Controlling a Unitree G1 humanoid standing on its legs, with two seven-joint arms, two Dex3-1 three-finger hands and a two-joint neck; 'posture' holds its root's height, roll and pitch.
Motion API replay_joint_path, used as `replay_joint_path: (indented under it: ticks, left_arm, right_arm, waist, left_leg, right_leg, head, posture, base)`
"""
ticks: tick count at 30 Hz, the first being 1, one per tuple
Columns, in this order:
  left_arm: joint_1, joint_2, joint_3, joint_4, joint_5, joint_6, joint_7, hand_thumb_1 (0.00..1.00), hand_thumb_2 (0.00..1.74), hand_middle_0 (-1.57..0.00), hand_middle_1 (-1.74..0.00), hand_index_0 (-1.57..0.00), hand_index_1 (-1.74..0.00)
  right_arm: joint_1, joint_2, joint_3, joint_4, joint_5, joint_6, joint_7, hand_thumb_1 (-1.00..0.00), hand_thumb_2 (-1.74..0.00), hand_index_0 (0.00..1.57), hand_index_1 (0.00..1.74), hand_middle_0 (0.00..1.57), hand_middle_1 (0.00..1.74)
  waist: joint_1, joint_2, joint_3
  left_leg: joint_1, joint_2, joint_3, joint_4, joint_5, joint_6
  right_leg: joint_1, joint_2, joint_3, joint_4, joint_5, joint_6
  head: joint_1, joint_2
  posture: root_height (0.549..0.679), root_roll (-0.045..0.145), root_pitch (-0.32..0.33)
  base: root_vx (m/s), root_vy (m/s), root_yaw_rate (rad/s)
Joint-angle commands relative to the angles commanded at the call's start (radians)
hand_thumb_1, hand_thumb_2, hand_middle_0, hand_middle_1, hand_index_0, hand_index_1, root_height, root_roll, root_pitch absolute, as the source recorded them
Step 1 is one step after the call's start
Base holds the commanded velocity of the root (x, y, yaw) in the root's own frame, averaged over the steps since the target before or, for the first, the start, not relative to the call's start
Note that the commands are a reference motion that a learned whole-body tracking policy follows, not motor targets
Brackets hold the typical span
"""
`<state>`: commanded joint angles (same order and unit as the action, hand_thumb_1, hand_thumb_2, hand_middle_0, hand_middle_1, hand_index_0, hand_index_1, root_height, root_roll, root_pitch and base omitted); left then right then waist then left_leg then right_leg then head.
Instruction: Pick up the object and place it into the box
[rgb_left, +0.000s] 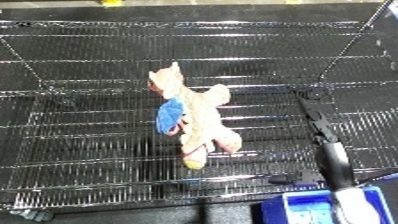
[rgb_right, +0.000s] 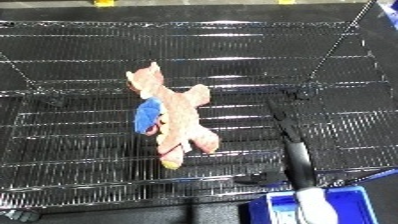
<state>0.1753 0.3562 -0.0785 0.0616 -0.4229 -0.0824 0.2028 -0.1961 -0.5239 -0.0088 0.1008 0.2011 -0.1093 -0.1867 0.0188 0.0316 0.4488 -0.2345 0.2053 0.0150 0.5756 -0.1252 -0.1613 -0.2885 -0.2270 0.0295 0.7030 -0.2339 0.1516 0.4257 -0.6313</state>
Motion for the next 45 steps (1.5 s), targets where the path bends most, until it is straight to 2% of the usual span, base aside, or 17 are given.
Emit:
replay_joint_path:
  ticks: [5, 8, 13, 16, 18, 22, 29, 33, 39, 45]
  left_arm:
    - [0.004, 0.022, -0.035, 0.01, -0.015, -0.012, 0.002, 1.0, 1.74, -1.57, -1.74, -1.57, -1.74]
    - [0.002, 0.037, -0.057, 0.012, -0.025, -0.021, 0.004, 1.0, 1.74, -1.57, -1.74, -1.57, -1.74]
    - [-0.01, 0.062, -0.073, 0.006, -0.045, -0.037, 0.01, 1.0, 1.74, -1.57, -1.74, -1.57, -1.74]
    - [-0.021, 0.078, -0.075, 0.0, -0.056, -0.045, 0.014, 1.0, 1.74, -1.57, -1.74, -1.57, -1.74]
    - [-0.024, 0.085, -0.08, -0.002, -0.064, -0.049, 0.018, 1.0, 1.74, -1.57, -1.74, -1.57, -1.74]
    - [-0.014, 0.092, -0.089, -0.005, -0.078, -0.058, 0.024, 1.0, 1.74, -1.57, -1.74, -1.57, -1.74]
    - [-0.005, 0.114, -0.093, -0.019, -0.096, -0.071, 0.018, 1.0, 1.74, -1.57, -1.74, -1.57, -1.74]
    - [0.001, 0.12, -0.096, -0.024, -0.109, -0.074, 0.016, 1.0, 1.74, -1.57, -1.74, -1.57, -1.74]
    - [-0.003, 0.122, -0.092, -0.013, -0.114, -0.08, 0.019, 1.0, 1.74, -1.57, -1.74, -1.57, -1.74]
    - [-0.005, 0.117, -0.082, -0.004, -0.109, -0.084, 0.026, 1.0, 1.74, -1.57, -1.74, -1.57, -1.74]
  right_arm:
    - [-0.097, -0.063, 0.054, 0.078, 0.01, 0.012, -0.004, 0.0, 0.0, 0.0, 0.0, 0.0, 0.0]
    - [-0.165, -0.088, 0.087, 0.135, 0.02, 0.014, -0.013, 0.0, 0.0, 0.0, 0.0, 0.0, 0.0]
    - [-0.301, -0.103, 0.143, 0.238, 0.056, 0.01, -0.03, 0.0, 0.0, 0.0, 0.0, 0.0, 0.0]
    - [-0.388, -0.118, 0.174, 0.3, 0.074, 0.013, -0.035, 0.0, 0.0, 0.0, 0.0, 0.0, 0.0]
    - [-0.448, -0.124, 0.198, 0.345, 0.086, 0.015, -0.036, 0.0, 0.0, 0.0, 0.0, 0.0, 0.0]
    - [-0.557, -0.136, 0.25, 0.419, 0.105, 0.016, -0.035, 0.0, 0.0, 0.0, 0.0, 0.0, 0.0]
    - [-0.711, -0.152, 0.358, 0.495, 0.12, 0.021, -0.006, 0.0, 0.0, 0.0, 0.0, 0.0, 0.0]
    - [-0.766, -0.146, 0.401, 0.535, 0.12, 0.026, 0.006, 0.0, 0.0, 0.0, 0.0, 0.0, 0.0]
    - [-0.814, -0.123, 0.457, 0.594, 0.102, 0.039, 0.032, 0.0, 0.0, 0.0, 0.0, 0.0, 0.0]
    - [-0.845, -0.086, 0.519, 0.65, 0.051, 0.058, 0.066, 0.0, 0.0, 0.0, 0.0, 0.0, 0.0]
  waist:
    - [0.026, 0.013, 0.006]
    - [0.043, 0.023, 0.013]
    - [0.066, 0.04, 0.045]
    - [0.075, 0.049, 0.063]
    - [0.082, 0.054, 0.069]
    - [0.093, 0.065, 0.071]
    - [0.107, 0.075, 0.071]
    - [0.116, 0.08, 0.071]
    - [0.129, 0.08, 0.071]
    - [0.135, 0.079, 0.071]
  left_leg:
    - [-0.033, -0.007, -0.01, 0.018, 0.0, -0.0007]
    - [-0.063, -0.012, -0.017, 0.034, -0.001, -0.0004]
    - [-0.125, -0.02, -0.029, 0.072, -0.002, 0.0013]
    - [-0.16, -0.024, -0.034, 0.094, -0.003, 0.0024]
    - [-0.181, -0.025, -0.036, 0.106, -0.004, 0.0026]
    - [-0.23, -0.029, -0.044, 0.128, -0.004, 0.0021]
    - [-0.307, -0.035, -0.054, 0.156, -0.002, -0.0002]
    - [-0.335, -0.037, -0.061, 0.166, -0.001, -0.0003]
    - [-0.337, -0.035, -0.065, 0.164, -0.003, -0.0017]
    - [-0.32, -0.03, -0.063, 0.153, -0.005, -0.0035]
  right_leg:
    - [-0.03, -0.0067, 0.002, 0.011, 0.01, 0.0033]
    - [-0.059, -0.0114, 0.004, 0.021, 0.019, 0.0058]
    - [-0.118, -0.0171, 0.008, 0.045, 0.034, 0.008]
    - [-0.152, -0.0183, 0.011, 0.062, 0.039, 0.0075]
    - [-0.172, -0.019, 0.013, 0.072, 0.041, 0.0057]
    - [-0.218, -0.0173, 0.015, 0.089, 0.043, 0.0012]
    - [-0.289, -0.0155, 0.016, 0.11, 0.052, -0.0018]
    - [-0.313, -0.0155, 0.015, 0.118, 0.053, -0.0032]
    - [-0.309, -0.0156, 0.011, 0.115, 0.049, -0.0047]
    - [-0.29, -0.0162, 0.006, 0.106, 0.043, -0.0057]
  head:
    - [0.028, 0.022]
    - [0.053, 0.057]
    - [0.079, 0.133]
    - [0.107, 0.129]
    - [0.12, 0.149]
    - [0.141, 0.189]
    - [0.177, 0.244]
    - [0.181, 0.25]
    - [0.187, 0.233]
    - [0.191, 0.219]
  posture:
    - [0.631, 0.04, -0.134]
    - [0.629, 0.038, -0.122]
    - [0.625, 0.035, -0.097]
    - [0.622, 0.033, -0.084]
    - [0.621, 0.032, -0.074]
    - [0.618, 0.03, -0.048]
    - [0.614, 0.026, -0.004]
    - [0.612, 0.024, 0.011]
    - [0.613, 0.021, 0.016]
    - [0.615, 0.019, 0.011]
  base:
    - [0.0, 0.02, 0.049]
    - [-0.029, 0.021, 0.049]
    - [-0.057, 0.02, 0.04]
    - [-0.057, 0.025, 0.022]
    - [-0.037, 0.028, 0.025]
    - [-0.025, 0.024, 0.028]
    - [-0.009, 0.014, 0.024]
    - [-0.004, 0.013, 0.015]
    - [0.008, 0.002, 0.025]
    - [0.011, 0.009, 0.002]
